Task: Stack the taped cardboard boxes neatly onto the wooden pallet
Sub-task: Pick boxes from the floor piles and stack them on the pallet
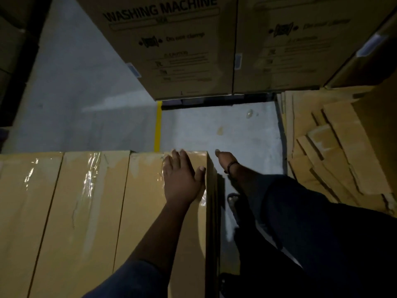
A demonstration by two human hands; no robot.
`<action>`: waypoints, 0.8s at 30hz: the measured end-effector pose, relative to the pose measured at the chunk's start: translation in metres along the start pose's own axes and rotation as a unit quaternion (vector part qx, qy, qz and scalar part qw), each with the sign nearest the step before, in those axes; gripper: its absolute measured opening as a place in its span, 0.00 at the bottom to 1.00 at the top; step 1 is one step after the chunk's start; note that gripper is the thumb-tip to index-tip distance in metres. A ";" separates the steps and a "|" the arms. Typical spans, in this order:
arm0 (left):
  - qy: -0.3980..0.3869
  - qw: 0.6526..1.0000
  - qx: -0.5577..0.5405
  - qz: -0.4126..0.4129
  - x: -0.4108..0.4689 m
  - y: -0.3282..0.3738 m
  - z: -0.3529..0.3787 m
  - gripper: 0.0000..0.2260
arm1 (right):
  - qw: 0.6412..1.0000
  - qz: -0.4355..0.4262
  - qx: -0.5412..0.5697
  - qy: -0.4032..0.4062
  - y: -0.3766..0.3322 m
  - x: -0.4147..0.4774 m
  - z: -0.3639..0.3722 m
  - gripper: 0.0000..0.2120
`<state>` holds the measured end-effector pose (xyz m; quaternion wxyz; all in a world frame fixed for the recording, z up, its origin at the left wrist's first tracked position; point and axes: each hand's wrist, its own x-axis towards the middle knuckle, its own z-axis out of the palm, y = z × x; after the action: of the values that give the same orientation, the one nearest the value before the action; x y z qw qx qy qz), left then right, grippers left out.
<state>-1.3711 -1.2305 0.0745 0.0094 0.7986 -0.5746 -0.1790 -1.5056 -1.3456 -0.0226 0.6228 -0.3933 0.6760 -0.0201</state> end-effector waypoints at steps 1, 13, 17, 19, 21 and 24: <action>0.011 0.999 -0.006 -0.030 0.007 0.000 0.001 0.38 | 1.000 0.002 -0.011 -0.014 -0.011 0.012 -0.002 0.28; 0.103 0.967 -0.052 -0.226 0.031 -0.013 0.040 0.44 | 0.940 -0.011 -0.252 -0.228 -0.070 0.096 0.044 0.30; 0.112 0.966 -0.038 -0.229 0.035 -0.013 0.045 0.43 | 0.890 -0.033 -0.350 -0.289 -0.060 0.105 0.067 0.32; 0.110 0.966 -0.035 -0.230 0.036 -0.012 0.046 0.43 | 0.880 -0.035 -0.363 -0.304 -0.054 0.115 0.070 0.33; 0.104 0.968 -0.034 -0.227 0.036 -0.011 0.046 0.43 | 0.878 -0.030 -0.373 -0.300 -0.057 0.113 0.066 0.33; 0.101 0.968 -0.036 -0.228 0.037 -0.010 0.045 0.43 | 0.874 -0.030 -0.386 -0.294 -0.077 0.093 0.061 0.34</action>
<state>-1.3657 -1.2526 0.0198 0.0549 0.9217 -0.3663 -0.1153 -1.4068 -1.4224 -0.0733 0.5903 -0.6107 0.4038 0.3400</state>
